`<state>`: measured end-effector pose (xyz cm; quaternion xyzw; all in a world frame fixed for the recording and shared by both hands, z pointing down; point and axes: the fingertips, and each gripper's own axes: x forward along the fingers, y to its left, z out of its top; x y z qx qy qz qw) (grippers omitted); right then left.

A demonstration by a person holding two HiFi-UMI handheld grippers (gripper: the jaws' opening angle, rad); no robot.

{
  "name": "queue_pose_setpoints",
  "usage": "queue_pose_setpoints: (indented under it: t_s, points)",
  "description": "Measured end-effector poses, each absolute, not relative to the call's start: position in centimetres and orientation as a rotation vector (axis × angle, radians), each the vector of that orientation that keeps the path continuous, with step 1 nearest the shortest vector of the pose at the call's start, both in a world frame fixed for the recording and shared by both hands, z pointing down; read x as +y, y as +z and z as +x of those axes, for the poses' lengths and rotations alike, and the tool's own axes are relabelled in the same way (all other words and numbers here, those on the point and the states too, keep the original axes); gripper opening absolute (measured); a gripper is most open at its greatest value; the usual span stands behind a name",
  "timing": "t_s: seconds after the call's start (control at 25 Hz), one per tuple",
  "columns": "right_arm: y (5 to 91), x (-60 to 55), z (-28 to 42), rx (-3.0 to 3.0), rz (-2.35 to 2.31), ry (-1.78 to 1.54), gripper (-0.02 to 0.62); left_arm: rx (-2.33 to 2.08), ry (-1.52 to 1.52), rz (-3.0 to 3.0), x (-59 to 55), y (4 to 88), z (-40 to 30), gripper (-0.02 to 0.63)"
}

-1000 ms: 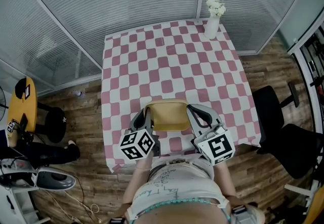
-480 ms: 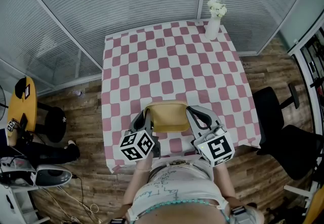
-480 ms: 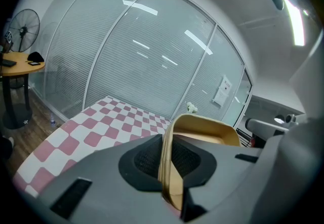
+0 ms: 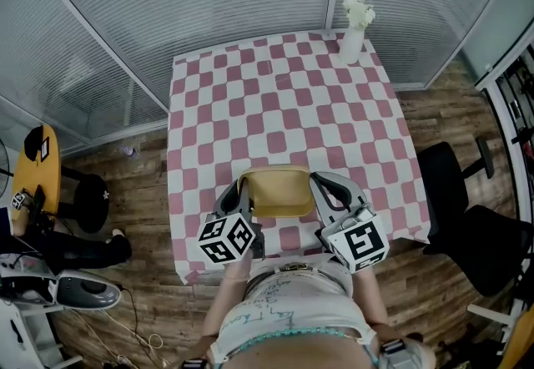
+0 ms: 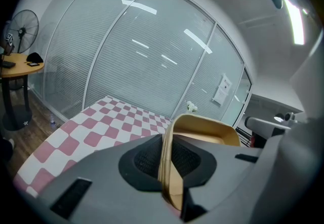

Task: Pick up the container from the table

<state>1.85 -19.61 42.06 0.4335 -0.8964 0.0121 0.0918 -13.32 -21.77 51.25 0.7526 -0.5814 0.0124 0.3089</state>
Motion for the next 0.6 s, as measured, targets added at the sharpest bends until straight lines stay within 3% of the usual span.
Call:
queue_pose_setpoints:
  t_s: [0.6]
  points:
    - [42.4, -19.43, 1.86, -2.658, 1.272, 0.058, -0.006, -1.526, 0.044, 1.981, -21.49, 51.73, -13.03, 0.043]
